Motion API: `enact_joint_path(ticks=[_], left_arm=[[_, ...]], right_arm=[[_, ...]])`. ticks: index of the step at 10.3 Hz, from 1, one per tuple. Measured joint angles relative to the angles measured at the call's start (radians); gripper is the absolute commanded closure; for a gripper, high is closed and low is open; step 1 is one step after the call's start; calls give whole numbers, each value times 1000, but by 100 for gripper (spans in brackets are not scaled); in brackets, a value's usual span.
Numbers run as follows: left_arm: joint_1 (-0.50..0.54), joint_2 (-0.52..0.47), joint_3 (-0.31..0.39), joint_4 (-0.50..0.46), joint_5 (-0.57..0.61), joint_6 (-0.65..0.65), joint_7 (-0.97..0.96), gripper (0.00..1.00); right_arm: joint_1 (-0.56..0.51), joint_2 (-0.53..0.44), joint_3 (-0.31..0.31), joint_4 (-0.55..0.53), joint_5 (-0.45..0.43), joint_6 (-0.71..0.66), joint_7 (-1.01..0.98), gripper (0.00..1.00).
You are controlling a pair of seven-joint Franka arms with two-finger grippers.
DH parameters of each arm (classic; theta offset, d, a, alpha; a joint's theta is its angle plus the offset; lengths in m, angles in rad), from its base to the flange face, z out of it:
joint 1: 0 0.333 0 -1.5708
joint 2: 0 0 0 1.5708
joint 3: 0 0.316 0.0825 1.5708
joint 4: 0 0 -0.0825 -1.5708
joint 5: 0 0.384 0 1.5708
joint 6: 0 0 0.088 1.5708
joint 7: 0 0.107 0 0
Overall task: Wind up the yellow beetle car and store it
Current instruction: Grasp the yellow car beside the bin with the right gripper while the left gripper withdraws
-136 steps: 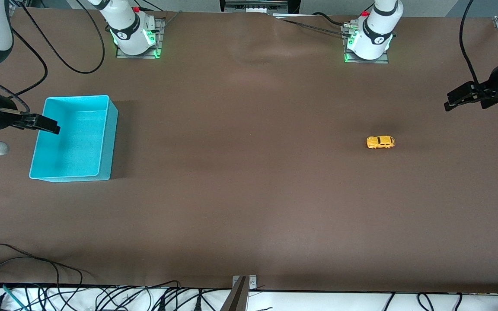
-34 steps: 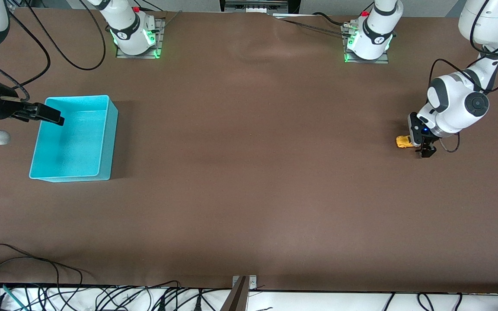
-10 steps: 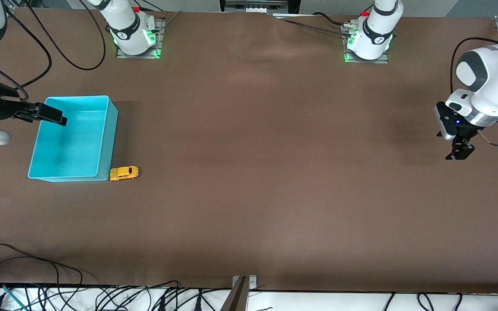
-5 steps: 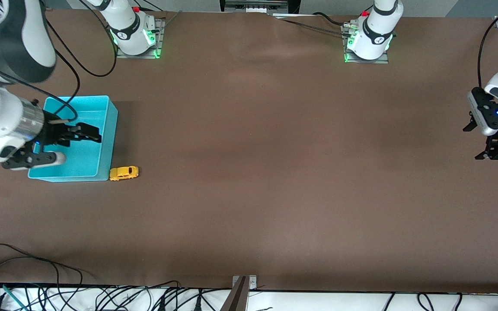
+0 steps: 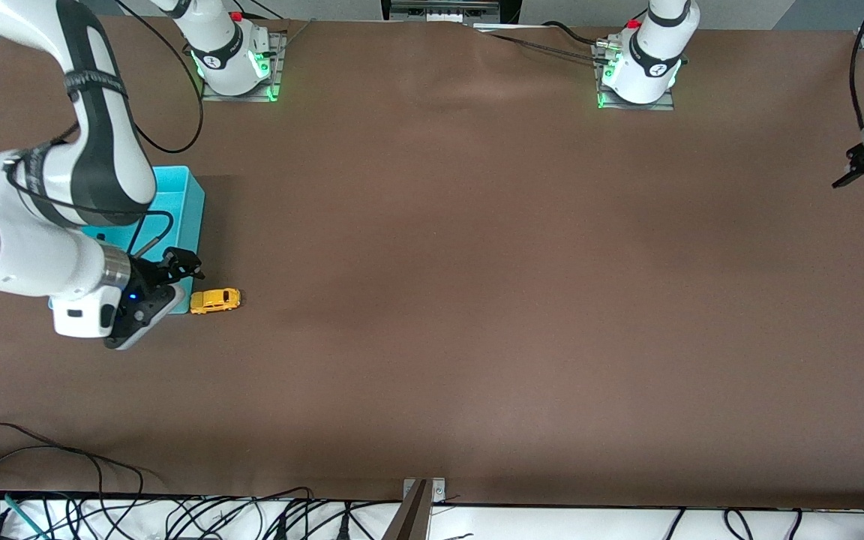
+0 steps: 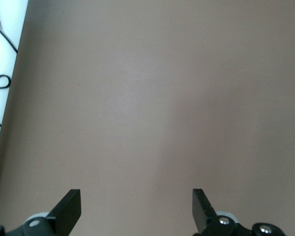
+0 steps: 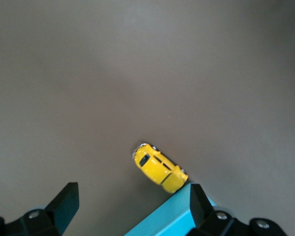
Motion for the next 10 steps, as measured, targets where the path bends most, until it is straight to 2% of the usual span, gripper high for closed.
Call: enact_joint_path(ticks=[2, 4, 7, 10], left_arm=[[-5, 0, -11, 80, 18, -112, -116, 0], [-18, 0, -25, 104, 23, -170, -289, 0], [-20, 2, -79, 140, 23, -251, -571, 0], [-22, 3, -154, 175, 23, -317, -878, 0]], right_arm=[[-7, 78, -1, -1, 0, 81, -294, 0], [-7, 130, -1, -1, 2, 152, -515, 0], [-10, 154, -4, -3, 2, 167, -704, 0], [-40, 160, -7, -58, 2, 173, -786, 0]])
